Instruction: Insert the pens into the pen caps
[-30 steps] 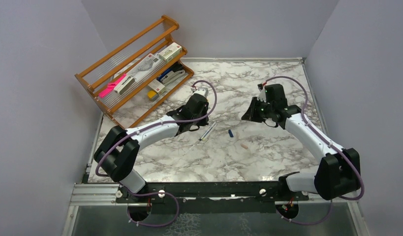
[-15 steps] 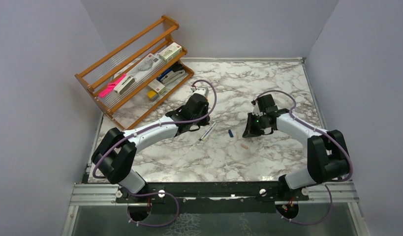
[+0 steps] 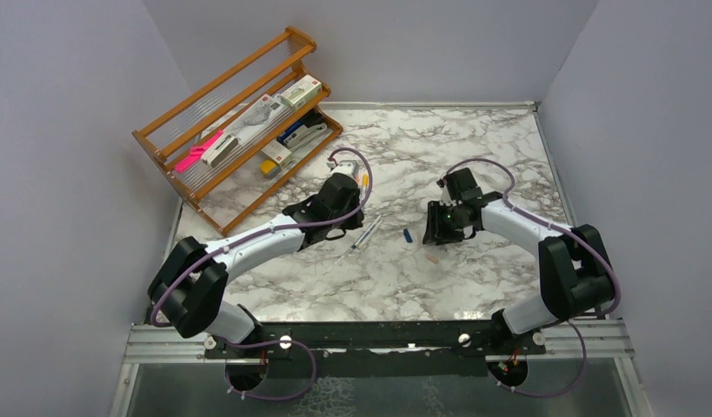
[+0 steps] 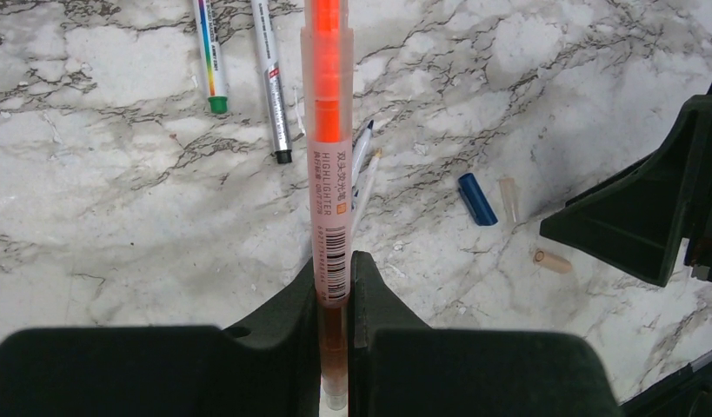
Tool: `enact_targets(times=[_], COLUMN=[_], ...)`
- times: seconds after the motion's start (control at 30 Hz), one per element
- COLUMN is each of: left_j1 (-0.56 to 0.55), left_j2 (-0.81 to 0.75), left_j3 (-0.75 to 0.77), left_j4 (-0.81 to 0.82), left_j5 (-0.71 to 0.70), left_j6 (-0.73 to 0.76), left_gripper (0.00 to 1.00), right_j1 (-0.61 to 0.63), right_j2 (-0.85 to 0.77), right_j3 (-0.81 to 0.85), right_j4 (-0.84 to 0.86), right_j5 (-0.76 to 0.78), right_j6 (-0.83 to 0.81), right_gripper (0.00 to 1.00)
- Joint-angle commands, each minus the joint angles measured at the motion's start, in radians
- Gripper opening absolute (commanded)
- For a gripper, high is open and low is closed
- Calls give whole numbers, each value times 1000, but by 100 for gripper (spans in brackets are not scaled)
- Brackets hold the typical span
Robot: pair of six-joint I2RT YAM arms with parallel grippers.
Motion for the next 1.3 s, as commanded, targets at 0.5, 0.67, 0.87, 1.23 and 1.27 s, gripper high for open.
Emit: enact_targets(times=[0.5, 0.67, 0.87, 1.23, 1.27], left_j1=[-2, -2, -2, -2, -2], left_j2=[-22, -27, -28, -27, -28], left_j3=[-5, -13, -26, -37, -39], left_j4=[6, 6, 7, 5, 5], left_j5=[-30, -38, -42, -50, -50], left_j6=[2, 0, 2, 9, 9], left_gripper=[0, 0, 0, 0, 0], right_j1=[108, 127, 140, 151, 153], right_j2=[148, 170, 182, 211, 205], right_j3=[159, 149, 155, 188, 192], right_j4=[-22, -21, -42, -56, -50], right_j5=[157, 186, 253, 309, 309], right_j6=[-18, -20, -40, -157, -182], right_gripper=[40, 32, 27, 11, 11])
